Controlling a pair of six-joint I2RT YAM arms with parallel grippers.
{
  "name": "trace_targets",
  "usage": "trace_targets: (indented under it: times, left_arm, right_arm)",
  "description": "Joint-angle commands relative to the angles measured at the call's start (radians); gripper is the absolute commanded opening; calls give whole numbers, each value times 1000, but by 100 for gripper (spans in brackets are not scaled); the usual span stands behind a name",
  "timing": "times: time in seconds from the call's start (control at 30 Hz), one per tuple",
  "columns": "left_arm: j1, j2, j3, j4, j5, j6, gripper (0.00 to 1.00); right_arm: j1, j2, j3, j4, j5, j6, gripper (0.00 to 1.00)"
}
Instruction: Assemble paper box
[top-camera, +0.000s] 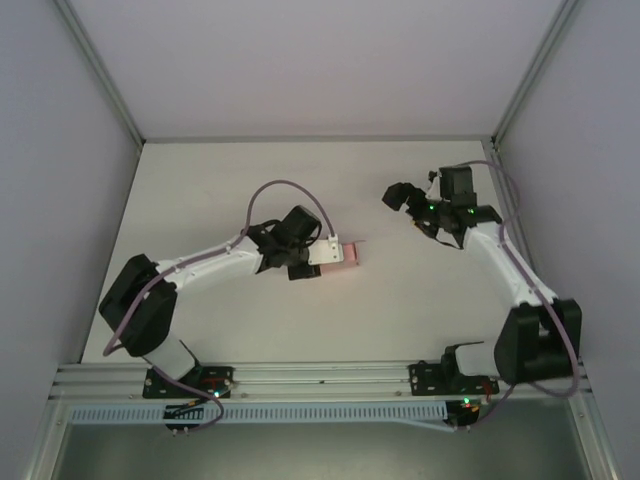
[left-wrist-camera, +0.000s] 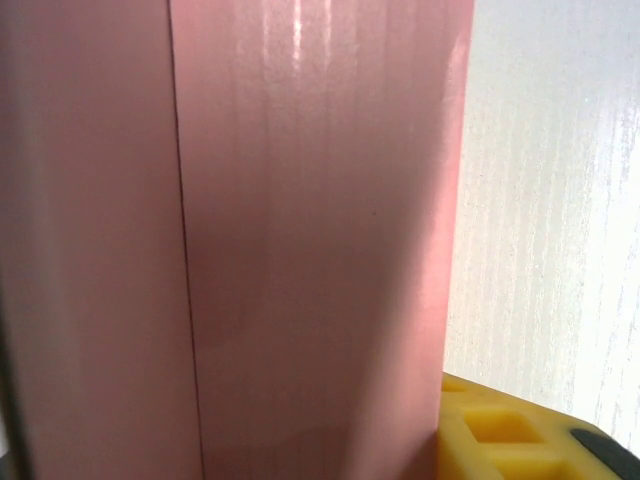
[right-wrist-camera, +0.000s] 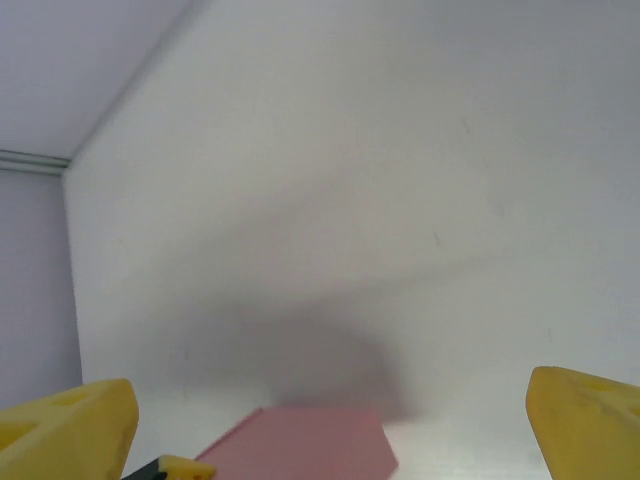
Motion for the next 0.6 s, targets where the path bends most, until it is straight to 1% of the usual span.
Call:
trace_targets:
  times: [0.0, 0.07, 0.1, 0.13, 0.17, 0.2, 0.23, 0.33, 0.37, 0.4, 0.43, 0.5, 0.57]
  left_arm:
    - [28, 80, 66, -187, 44, 43, 45]
    - [30, 110, 93, -202, 44, 51, 47]
    - [30, 123, 102, -204, 43, 56, 50]
    - [31, 131, 107, -205, 43, 60, 53]
    - [31, 138, 113, -203, 46, 62, 54]
    - [31, 146, 118, -204, 45, 66, 56]
    - [33, 151, 124, -204, 47, 68, 56]
    - [36, 170, 138, -206, 44, 65, 55]
    - [39, 171, 141, -203, 48, 65, 55]
    - [43, 172, 139, -197, 57, 69, 55]
    - [47, 170, 139, -194, 69, 73, 55]
    - [54, 167, 148, -200, 86, 75, 55]
    - [55, 163, 150, -203, 89, 77, 55]
  right_arm:
    - [10, -123, -179, 340, -23, -169, 100]
    - [13, -162, -242, 427, -82, -161, 100]
    - [12, -166, -257, 440, -139, -187, 100]
    - [16, -162, -251, 415, -177, -213, 100]
    - [21, -151, -236, 373, -202, -240, 99]
    - [34, -136, -213, 322, -250, -299, 96]
    - [49, -120, -195, 276, -265, -344, 94]
    - [96, -76, -147, 161, -231, -464, 88]
    - [108, -62, -133, 133, -231, -506, 85]
    - [118, -52, -119, 98, -266, -577, 83]
    - [128, -46, -110, 69, -287, -637, 83]
    - [153, -49, -104, 6, -317, -811, 83]
    - [172, -59, -119, 4, -255, -902, 81]
